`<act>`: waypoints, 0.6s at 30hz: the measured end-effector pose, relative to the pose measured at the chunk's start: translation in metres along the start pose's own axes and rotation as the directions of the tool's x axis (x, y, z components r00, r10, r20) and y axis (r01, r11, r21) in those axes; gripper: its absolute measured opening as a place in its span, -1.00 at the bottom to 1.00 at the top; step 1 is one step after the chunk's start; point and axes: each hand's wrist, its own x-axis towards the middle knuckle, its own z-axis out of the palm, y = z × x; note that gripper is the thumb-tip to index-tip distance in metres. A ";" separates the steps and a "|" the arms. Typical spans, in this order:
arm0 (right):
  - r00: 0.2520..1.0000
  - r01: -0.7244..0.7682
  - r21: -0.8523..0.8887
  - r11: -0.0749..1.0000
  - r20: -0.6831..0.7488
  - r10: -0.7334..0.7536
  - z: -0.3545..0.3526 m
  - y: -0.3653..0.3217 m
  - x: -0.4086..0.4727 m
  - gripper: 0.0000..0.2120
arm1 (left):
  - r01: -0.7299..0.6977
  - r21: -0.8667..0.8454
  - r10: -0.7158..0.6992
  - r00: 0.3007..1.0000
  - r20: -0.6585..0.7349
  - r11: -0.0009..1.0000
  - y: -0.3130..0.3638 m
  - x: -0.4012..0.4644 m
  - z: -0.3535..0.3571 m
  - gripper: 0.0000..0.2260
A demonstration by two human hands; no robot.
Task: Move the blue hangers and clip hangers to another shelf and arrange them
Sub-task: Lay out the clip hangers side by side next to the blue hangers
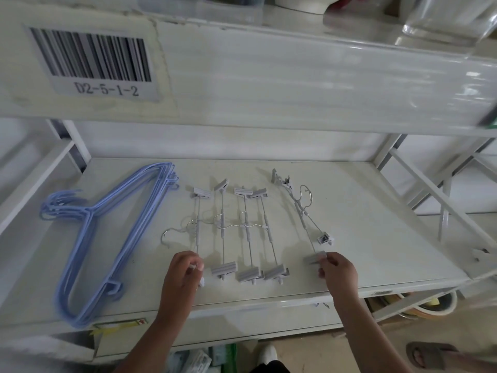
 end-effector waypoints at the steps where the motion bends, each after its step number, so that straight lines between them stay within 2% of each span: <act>1: 1.000 -0.003 0.014 1.000 -0.004 0.003 -0.002 0.000 -0.002 -0.81 | 0.001 -0.004 -0.001 1.000 -0.001 1.000 0.000 0.000 0.000 -0.72; 10: 0.997 0.053 -0.030 0.998 -0.062 -0.054 -0.011 0.013 -0.020 -0.82 | -0.012 0.010 0.012 1.000 0.001 1.000 0.001 0.000 0.000 -0.72; 15: 0.980 0.151 -0.106 0.983 -0.116 -0.163 -0.006 0.009 -0.042 -0.73 | -0.004 0.000 0.004 1.000 -0.005 1.000 0.000 0.000 0.001 -0.71; 18: 0.977 0.177 -0.121 0.977 -0.101 -0.189 -0.002 0.010 -0.049 -0.76 | -0.011 -0.003 0.011 1.000 -0.001 1.000 -0.001 0.000 0.000 -0.71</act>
